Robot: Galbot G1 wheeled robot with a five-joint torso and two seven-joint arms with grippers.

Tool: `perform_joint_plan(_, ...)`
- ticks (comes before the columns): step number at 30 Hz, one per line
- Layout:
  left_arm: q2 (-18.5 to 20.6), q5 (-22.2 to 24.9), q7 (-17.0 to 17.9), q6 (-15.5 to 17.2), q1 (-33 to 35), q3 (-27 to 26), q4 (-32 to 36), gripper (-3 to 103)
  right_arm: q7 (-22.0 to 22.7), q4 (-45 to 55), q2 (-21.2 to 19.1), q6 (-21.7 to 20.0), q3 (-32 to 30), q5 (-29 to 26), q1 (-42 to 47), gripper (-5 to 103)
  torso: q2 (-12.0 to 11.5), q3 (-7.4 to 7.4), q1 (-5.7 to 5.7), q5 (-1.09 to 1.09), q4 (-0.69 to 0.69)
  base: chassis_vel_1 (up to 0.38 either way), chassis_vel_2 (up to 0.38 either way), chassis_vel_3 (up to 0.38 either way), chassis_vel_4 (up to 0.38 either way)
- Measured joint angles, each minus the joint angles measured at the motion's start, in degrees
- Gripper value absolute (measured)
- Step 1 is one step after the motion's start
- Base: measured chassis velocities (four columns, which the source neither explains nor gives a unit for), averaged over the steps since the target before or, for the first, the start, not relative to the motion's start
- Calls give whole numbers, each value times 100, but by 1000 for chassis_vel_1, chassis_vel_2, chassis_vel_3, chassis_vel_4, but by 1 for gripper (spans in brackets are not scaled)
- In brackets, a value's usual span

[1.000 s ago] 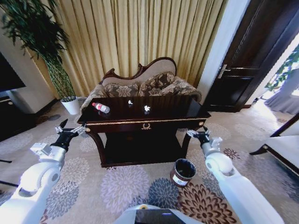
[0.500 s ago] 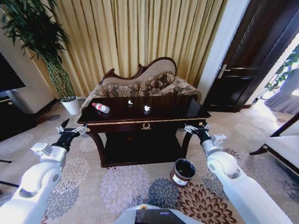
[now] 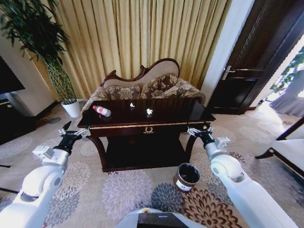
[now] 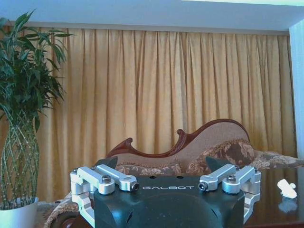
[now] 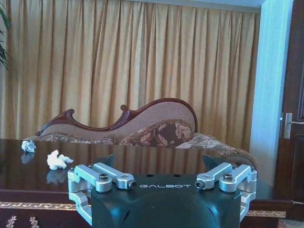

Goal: Move to the front of the table and place the trash on the table into the trash bin.

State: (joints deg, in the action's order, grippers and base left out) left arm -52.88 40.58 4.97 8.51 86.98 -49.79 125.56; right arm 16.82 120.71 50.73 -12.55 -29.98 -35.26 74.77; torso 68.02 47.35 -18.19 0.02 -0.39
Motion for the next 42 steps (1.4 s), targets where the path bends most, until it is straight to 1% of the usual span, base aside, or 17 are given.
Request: perform_joint_plan(42,3,-50,-20,-16,-38,108,5,100,-152,-20,17,29,155,7,-16,100,0,0,0,0,0,-74,72,74,-73)
